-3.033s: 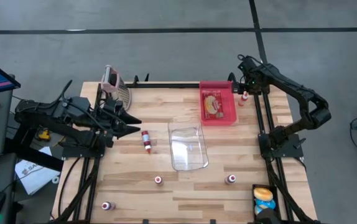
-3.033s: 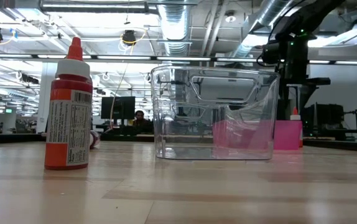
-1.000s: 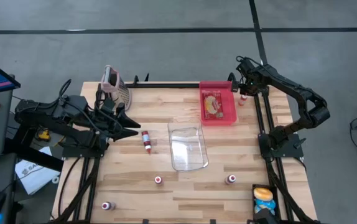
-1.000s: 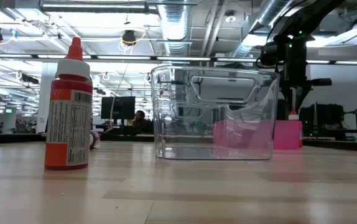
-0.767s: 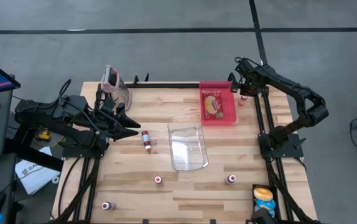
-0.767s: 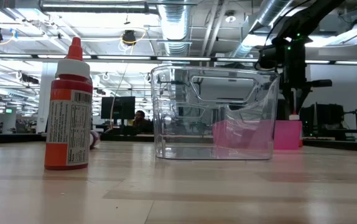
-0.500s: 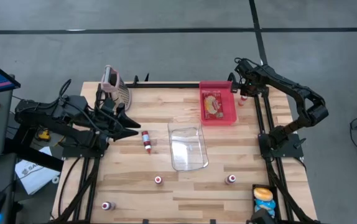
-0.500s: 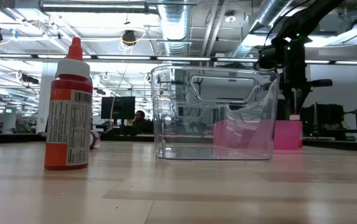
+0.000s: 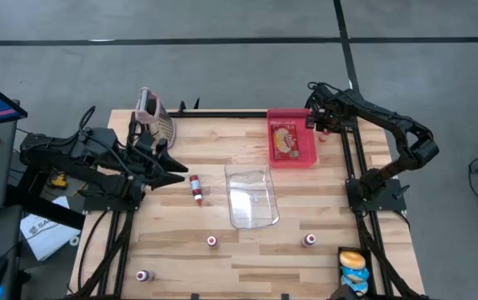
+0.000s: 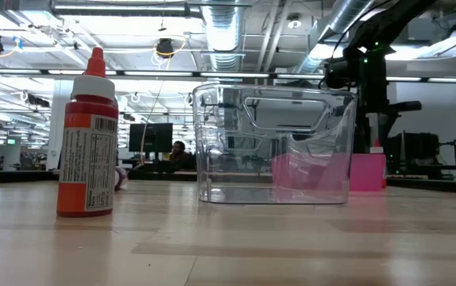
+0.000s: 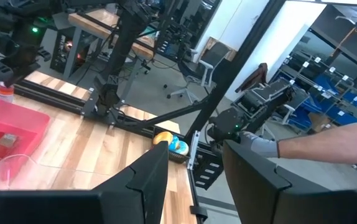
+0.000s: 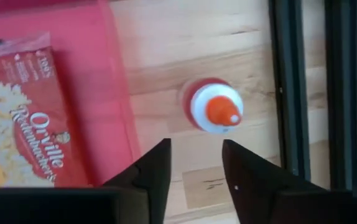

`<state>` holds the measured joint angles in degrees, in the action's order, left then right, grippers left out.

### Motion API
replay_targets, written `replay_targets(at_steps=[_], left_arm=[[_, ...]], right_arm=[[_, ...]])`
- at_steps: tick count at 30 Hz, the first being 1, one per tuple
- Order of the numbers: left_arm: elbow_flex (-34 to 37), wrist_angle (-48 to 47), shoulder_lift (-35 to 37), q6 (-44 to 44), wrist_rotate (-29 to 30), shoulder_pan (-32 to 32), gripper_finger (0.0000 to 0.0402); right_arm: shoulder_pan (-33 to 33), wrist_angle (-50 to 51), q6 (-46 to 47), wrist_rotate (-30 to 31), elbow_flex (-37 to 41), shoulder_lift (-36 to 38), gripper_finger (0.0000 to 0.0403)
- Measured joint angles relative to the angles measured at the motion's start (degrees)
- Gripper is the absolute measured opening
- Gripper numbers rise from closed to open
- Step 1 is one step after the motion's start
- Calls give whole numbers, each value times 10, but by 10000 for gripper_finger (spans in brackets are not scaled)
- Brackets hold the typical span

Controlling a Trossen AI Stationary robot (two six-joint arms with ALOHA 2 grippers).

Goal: Pick & Place Food Item
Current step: Put the right orange food coloring bottle into the transparent bin

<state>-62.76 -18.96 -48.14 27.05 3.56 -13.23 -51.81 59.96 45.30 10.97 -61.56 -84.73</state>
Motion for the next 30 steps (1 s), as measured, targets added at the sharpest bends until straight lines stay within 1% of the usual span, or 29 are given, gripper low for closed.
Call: replay_targets(at_steps=[7, 9, 13, 16, 22, 30], left_arm=[[0, 0, 0, 2, -5, 0, 149], [0, 0, 0, 0, -5, 0, 149], [0, 0, 0, 0, -5, 0, 149], [0, 0, 0, -1, -5, 0, 149], [0, 0, 0, 0, -5, 0, 149], [0, 0, 0, 0, -5, 0, 149]], right_arm=[[-1, 14, 19, 11, 0, 0, 167], [-4, 13, 19, 23, -1, 0, 173], [-15, 6, 19, 27, -1, 0, 179], [-25, -1, 20, 31, -1, 0, 176], [-26, -35, 29, 35, -2, 0, 157], [-27, -30, 34, 30, -2, 0, 132]])
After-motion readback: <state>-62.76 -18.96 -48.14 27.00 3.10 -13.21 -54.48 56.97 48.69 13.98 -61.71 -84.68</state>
